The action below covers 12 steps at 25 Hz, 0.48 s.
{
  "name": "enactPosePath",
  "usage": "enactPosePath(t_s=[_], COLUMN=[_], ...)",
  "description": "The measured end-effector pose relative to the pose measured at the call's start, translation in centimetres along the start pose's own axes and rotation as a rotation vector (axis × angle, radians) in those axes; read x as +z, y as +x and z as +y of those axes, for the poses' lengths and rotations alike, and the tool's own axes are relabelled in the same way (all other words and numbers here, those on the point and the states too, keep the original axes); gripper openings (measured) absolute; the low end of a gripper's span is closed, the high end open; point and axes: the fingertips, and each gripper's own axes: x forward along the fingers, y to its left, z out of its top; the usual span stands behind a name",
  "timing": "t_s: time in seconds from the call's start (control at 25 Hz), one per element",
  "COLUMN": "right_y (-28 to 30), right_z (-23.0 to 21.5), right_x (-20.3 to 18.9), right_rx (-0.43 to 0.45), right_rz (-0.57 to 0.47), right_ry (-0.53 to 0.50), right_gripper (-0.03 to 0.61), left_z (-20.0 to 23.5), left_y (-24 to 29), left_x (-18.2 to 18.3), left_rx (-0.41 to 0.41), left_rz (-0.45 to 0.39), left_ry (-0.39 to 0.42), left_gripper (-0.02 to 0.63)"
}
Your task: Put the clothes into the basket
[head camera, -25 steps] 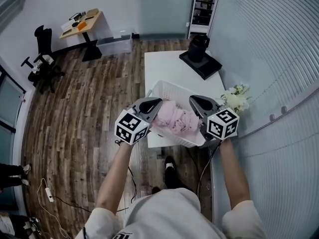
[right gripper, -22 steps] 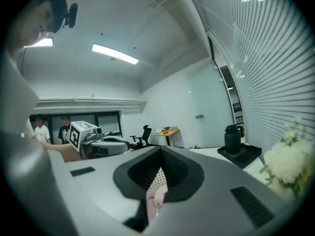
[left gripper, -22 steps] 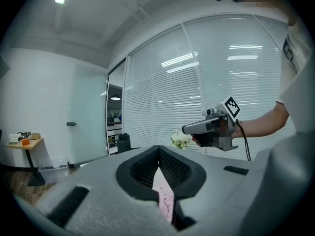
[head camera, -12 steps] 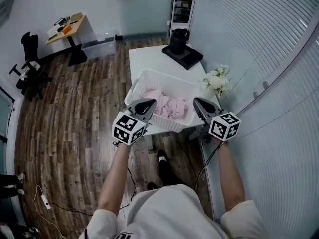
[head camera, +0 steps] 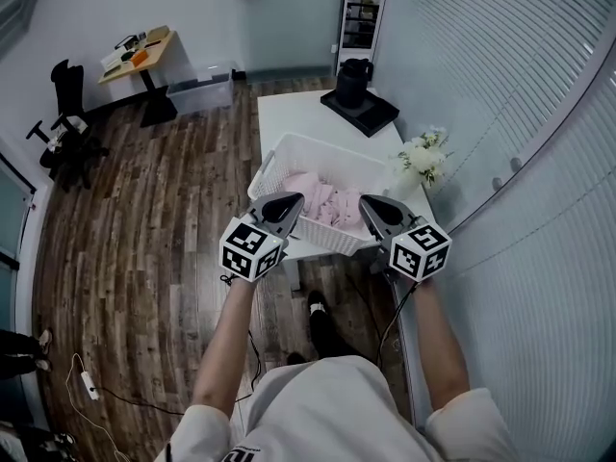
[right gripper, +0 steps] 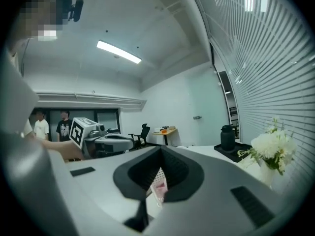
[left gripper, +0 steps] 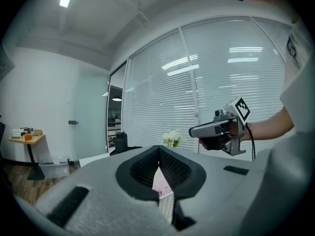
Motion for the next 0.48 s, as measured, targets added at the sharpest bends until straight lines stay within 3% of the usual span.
enactPosePath(t_s=[0.28,0.48], right_y=[0.8,0.9], right_z=[1.4,1.0], right_x=[-0.1,-0.2], right_rx=[0.029,-0.069], right_rz=[0.025,0.017], right_ry=[-0.066,-0.154], right_gripper=[0.017,0.017], left_z=[-0.2,-0.3], left_y=[-0.1,0.0], left_x=[0.5,0.6], left_rx=[0.003,0.003], left_rz=[-0.017,-0.032], left_ry=[-0.003,-0.02], left_gripper=[0.012,0.012])
